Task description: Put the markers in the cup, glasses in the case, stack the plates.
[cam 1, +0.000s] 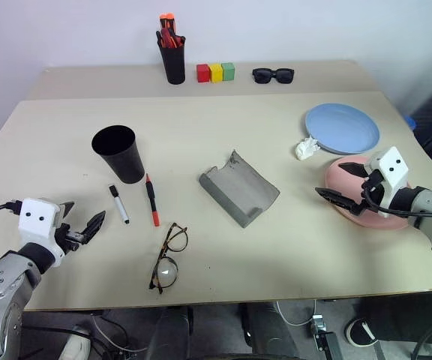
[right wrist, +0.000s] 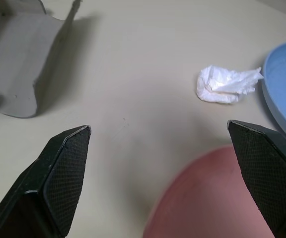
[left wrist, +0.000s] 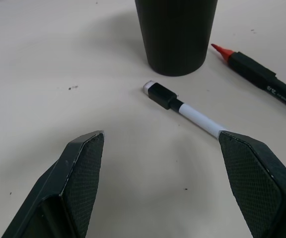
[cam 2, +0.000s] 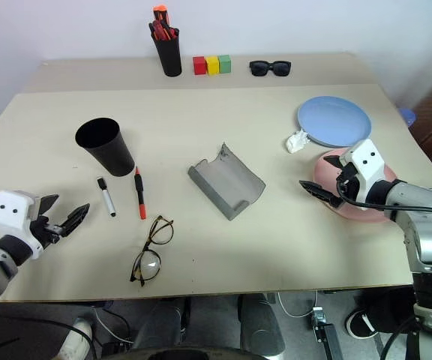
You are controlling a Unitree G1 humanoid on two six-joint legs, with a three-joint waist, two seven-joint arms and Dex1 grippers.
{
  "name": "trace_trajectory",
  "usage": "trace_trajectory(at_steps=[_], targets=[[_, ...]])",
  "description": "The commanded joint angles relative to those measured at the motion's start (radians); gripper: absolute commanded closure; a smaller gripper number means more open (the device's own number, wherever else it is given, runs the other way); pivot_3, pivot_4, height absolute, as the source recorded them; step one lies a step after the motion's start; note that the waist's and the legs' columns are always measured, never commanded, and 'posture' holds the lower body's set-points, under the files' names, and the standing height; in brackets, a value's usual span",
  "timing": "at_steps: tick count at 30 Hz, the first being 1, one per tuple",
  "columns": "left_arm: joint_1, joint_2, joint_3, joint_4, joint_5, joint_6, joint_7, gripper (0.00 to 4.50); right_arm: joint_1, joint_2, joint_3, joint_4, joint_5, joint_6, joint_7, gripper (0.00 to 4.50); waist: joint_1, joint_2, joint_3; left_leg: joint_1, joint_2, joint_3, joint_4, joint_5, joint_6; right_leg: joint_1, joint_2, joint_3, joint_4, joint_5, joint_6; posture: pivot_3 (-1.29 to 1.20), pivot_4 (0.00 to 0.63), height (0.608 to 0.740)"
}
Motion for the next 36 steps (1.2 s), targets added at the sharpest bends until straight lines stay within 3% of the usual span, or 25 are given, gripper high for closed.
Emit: trace_trajectory(at_steps=[1, 7, 13, 15, 18, 25, 28, 36], targets=[[-0.014, 0.001, -0.006, -0.015, -0.001, -0.003, 0.008, 0.75, -0.007, 0.001, -0.015, -0.051, 0.018, 0.001, -0.015, 0.0, 0.0, 0.0, 0.0, 0.0, 0.0, 0.0, 0.0, 0.0, 0.0, 0.0, 0.0, 0.0, 0.0, 0.0, 0.0, 0.0, 0.15, 0.74], [-0.018, -0.012, 0.015, -0.036, -0.013, 0.023, 0.041, 0.75, -0.038, 0.035, 0.021, -0.091, 0.024, 0.013, -0.042, 0.0, -0.001, 0.0, 0.0, 0.0, 0.0, 0.0, 0.0, 0.0, 0.0, 0.0, 0.0, 0.0, 0.0, 0.0, 0.0, 0.0, 0.15, 0.74], [-0.082, -0.053, 0.015, -0.093, -0.013, 0.135, 0.174, 0.75, -0.109, 0.097, 0.129, -0.158, 0.034, 0.031, -0.048, 0.0, 0.001, 0.0, 0.0, 0.001, 0.0, 0.0, 0.001, 0.0, 0.0, 0.001, 0.0, 0.0, 0.003, 0.0, 0.0, 0.0, 0.15, 0.74], [-0.126, -0.084, 0.013, -0.107, -0.025, 0.207, 0.244, 0.75, -0.133, 0.141, 0.189, -0.198, 0.034, 0.039, -0.059, 0.0, 0.001, 0.0, 0.0, 0.003, 0.0, -0.001, 0.001, 0.0, 0.0, 0.001, 0.0, 0.0, 0.004, 0.0, 0.0, 0.0, 0.15, 0.74], [-0.205, -0.131, -0.023, -0.132, -0.022, 0.379, 0.36, 0.01, -0.165, 0.208, 0.264, -0.231, 0.035, 0.044, -0.068, 0.0, 0.001, 0.0, 0.0, 0.003, 0.0, -0.001, 0.002, 0.0, 0.0, 0.002, 0.001, 0.0, 0.006, 0.0, 0.001, 0.0, 0.15, 0.74], [-0.466, -0.247, -0.114, -0.099, 0.024, 0.642, 0.555, 0.01, -0.183, 0.348, 0.407, -0.314, 0.045, 0.071, -0.096, 0.0, 0.004, -0.003, -0.001, 0.004, 0.0, -0.004, 0.002, 0.001, -0.002, 0.002, 0.002, -0.001, 0.009, 0.002, 0.005, 0.0, 0.15, 0.74], [-0.543, -0.322, -0.08, -0.071, 0.02, 0.707, 0.602, 0.01, -0.174, 0.386, 0.455, -0.338, 0.034, 0.073, -0.115, 0.0, 0.003, -0.004, -0.002, 0.004, -0.001, -0.004, 0.002, 0.001, -0.002, 0.002, 0.001, -0.001, 0.009, 0.002, 0.006, 0.0, 0.15, 0.74], [-0.643, -0.341, -0.036, 0.068, 0.114, 0.826, 0.686, 0.01, -0.167, 0.402, 0.472, -0.34, 0.018, 0.07, -0.155, 0.0, 0.001, -0.004, -0.002, 0.004, 0.0, -0.004, 0.001, 0.002, -0.003, 0.001, 0.002, -0.001, 0.01, 0.002, 0.006, 0.0, 0.15, 0.74]])
